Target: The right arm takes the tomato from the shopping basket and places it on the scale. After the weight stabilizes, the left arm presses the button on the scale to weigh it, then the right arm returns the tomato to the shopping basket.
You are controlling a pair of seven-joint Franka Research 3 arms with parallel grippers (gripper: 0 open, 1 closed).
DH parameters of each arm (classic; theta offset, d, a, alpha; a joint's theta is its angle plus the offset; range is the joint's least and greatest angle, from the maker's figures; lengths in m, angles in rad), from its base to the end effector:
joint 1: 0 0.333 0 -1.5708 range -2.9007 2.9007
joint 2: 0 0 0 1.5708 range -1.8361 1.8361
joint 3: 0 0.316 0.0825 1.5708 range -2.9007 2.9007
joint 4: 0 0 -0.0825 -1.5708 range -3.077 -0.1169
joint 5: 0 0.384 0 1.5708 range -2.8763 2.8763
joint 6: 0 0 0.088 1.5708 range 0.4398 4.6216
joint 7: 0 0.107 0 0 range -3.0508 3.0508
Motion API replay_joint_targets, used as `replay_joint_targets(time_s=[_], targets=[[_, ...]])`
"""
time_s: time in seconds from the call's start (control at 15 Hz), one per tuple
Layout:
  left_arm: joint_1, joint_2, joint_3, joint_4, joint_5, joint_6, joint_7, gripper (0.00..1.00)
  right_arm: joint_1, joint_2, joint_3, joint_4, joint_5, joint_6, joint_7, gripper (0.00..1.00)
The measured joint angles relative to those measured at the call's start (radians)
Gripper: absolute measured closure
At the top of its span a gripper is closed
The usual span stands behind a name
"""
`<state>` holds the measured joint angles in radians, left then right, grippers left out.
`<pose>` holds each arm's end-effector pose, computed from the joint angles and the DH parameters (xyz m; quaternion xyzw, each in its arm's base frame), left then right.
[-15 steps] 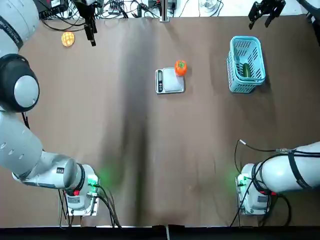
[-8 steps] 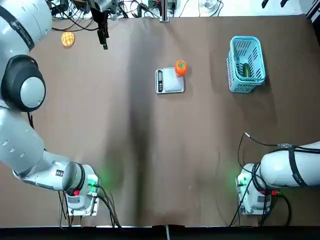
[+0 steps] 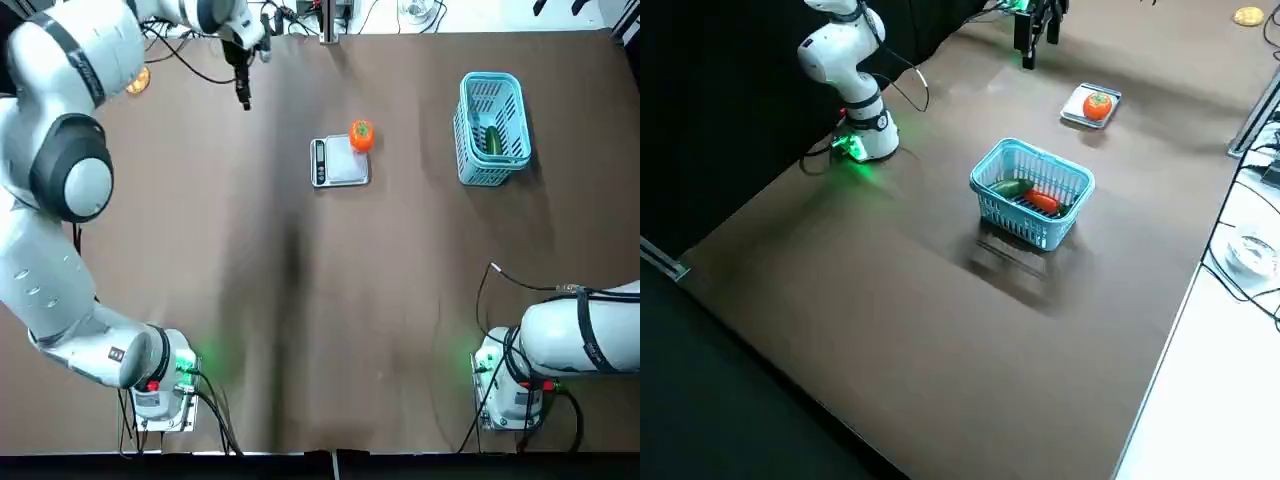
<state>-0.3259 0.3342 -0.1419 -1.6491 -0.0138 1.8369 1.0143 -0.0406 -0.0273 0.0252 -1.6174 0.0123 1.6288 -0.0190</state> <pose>0.5725 -0.2809 0.4094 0.7386 -0.6697 -0.0608 0.0481 0.5514 -0.0070 0.6227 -0.9998 -0.0016 -0.0194 0.0055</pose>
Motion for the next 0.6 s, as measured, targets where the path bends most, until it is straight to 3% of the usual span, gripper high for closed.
replay_joint_targets(time_s=[0.13,0.33,0.6], targets=[[-0.041,0.027,0.000,0.000,0.000,0.034,-0.014,0.61,0.000,0.001,0.005,0.001,0.000,-0.001,0.000,0.01],[-0.069,0.067,-0.004,0.000,0.000,0.065,-0.017,0.90,0.001,0.001,0.013,0.003,0.000,-0.003,0.001,0.01],[-0.105,0.119,-0.016,0.000,0.000,0.144,-0.017,0.98,0.001,0.001,0.016,0.003,0.000,-0.004,0.001,0.01]])
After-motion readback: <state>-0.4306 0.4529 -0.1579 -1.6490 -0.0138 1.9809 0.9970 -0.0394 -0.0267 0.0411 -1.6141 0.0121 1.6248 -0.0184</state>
